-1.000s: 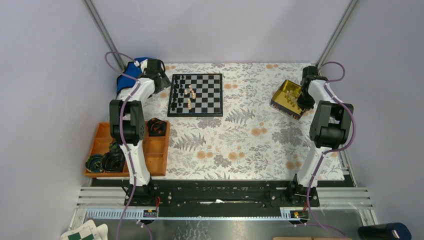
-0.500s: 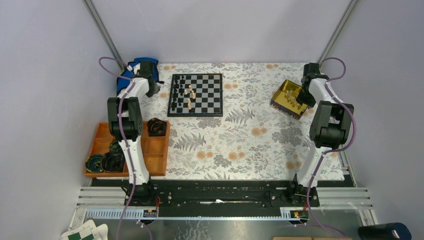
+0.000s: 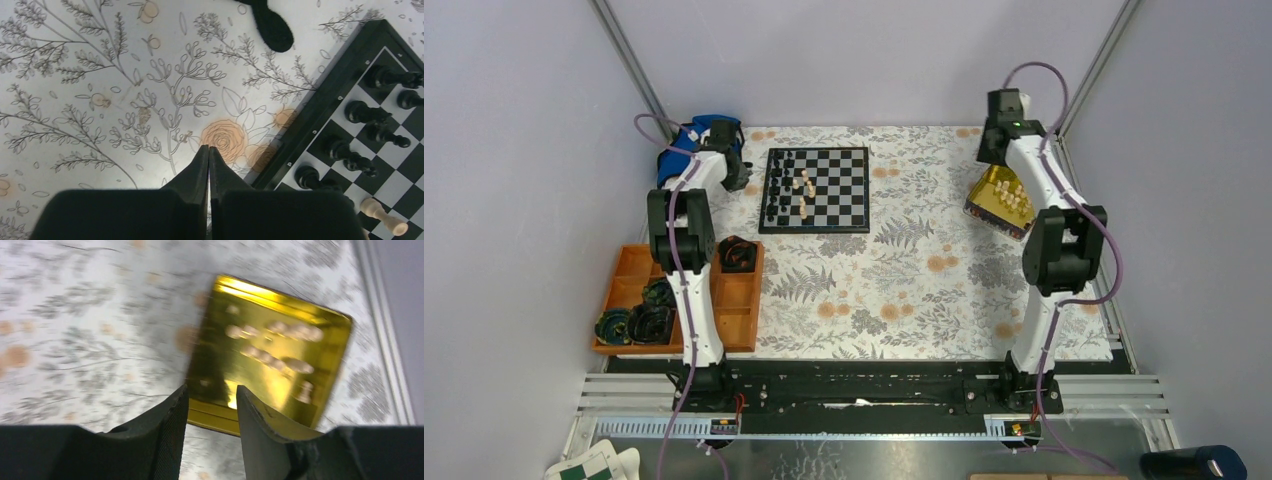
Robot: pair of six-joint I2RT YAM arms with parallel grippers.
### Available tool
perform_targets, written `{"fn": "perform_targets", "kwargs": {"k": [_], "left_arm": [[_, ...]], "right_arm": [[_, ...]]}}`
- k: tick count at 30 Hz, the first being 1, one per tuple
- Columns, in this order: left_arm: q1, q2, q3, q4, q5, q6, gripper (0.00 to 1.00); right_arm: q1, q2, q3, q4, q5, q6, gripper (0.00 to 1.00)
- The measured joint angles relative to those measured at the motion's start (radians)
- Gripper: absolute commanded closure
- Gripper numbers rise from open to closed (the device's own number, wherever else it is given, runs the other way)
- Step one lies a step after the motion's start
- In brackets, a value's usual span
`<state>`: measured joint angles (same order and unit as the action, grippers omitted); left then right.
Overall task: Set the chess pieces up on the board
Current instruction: Move the chessboard to the center of the board.
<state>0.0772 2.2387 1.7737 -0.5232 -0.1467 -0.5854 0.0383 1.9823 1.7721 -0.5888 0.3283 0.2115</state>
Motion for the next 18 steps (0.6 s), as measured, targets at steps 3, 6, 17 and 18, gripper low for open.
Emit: {"fn": "perform_targets", "kwargs": {"k": [3,6,17,18], "left_arm": [[-0.005,0.012,0.022,-0.004,0.015,0.002,0.99],[-0.013,0.02,0.033,-0.01,0.028,0.008,1.0],[-0.053,0.091,0.101,-0.015,0.073,0.016,1.0],[-0.058,0.098,0.106,-0.016,0.077,0.016,1.0]], "right_arm": [[0.075,0.053,0.102,0.008,-0.024,-0.01,0.58],[0.131,0.126,0.18,0.005,-0.056,-0.011,0.6],[0.219,0.396,0.389,-0.032,-0.156,-0.009,0.68],[0.225,0.411,0.409,-0.034,-0.166,-0.009,0.68]]}}
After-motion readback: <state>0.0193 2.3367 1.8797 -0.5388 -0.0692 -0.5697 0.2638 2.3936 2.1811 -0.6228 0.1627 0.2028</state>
